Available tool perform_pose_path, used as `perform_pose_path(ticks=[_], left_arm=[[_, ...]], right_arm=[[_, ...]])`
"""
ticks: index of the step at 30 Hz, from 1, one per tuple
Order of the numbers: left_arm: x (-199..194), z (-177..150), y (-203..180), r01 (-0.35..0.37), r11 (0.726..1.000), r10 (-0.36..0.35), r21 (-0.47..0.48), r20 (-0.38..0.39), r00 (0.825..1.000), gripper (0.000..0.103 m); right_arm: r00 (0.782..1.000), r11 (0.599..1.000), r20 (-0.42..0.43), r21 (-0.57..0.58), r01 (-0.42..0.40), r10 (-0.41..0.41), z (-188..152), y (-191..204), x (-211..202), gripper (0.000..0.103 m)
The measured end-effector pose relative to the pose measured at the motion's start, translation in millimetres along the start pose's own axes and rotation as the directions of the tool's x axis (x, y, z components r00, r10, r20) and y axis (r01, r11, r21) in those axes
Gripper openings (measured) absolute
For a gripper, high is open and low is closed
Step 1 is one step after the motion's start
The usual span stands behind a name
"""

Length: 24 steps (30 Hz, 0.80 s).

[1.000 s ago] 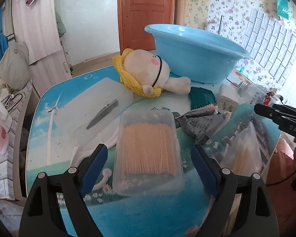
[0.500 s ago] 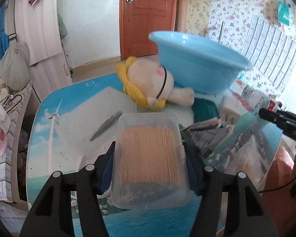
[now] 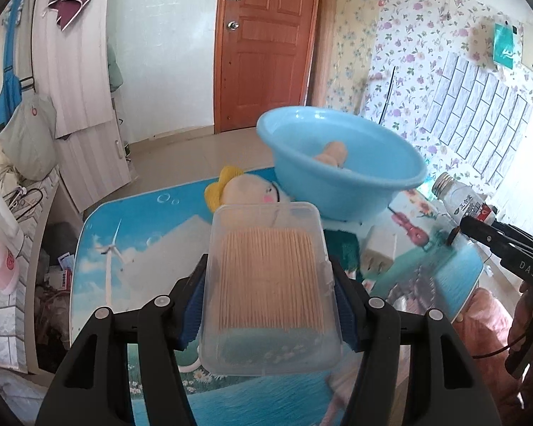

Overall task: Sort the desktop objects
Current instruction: 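Drop the toothpick box and glass bottle into the blue basin, opening both tools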

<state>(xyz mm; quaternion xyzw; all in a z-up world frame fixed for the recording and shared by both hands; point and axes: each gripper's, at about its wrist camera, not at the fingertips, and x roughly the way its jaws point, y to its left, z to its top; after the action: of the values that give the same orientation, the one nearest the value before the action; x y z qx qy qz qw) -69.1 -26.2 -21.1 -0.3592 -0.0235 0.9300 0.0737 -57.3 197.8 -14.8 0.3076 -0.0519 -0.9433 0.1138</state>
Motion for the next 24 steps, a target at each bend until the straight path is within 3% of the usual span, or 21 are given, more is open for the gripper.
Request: perform_pose_path(ticks=[14, 24], left_arm=[[29.9, 55.9, -37.9, 0.051, 0.996, -0.051, 0.072, 0.011, 0.999, 0.061], [75.7, 90.4, -67.8, 0.066, 0.990, -0.065, 0.127, -0.019, 0.998, 0.061]], right_arm=[[0.997, 0.998, 0.046, -0.010, -0.068, 0.069, 33.6, -1.9, 19.9, 0.039], [0.995, 0.995, 0.013, -0.013, -0.098, 0.099, 50.3, -14.7, 59.7, 0.039]])
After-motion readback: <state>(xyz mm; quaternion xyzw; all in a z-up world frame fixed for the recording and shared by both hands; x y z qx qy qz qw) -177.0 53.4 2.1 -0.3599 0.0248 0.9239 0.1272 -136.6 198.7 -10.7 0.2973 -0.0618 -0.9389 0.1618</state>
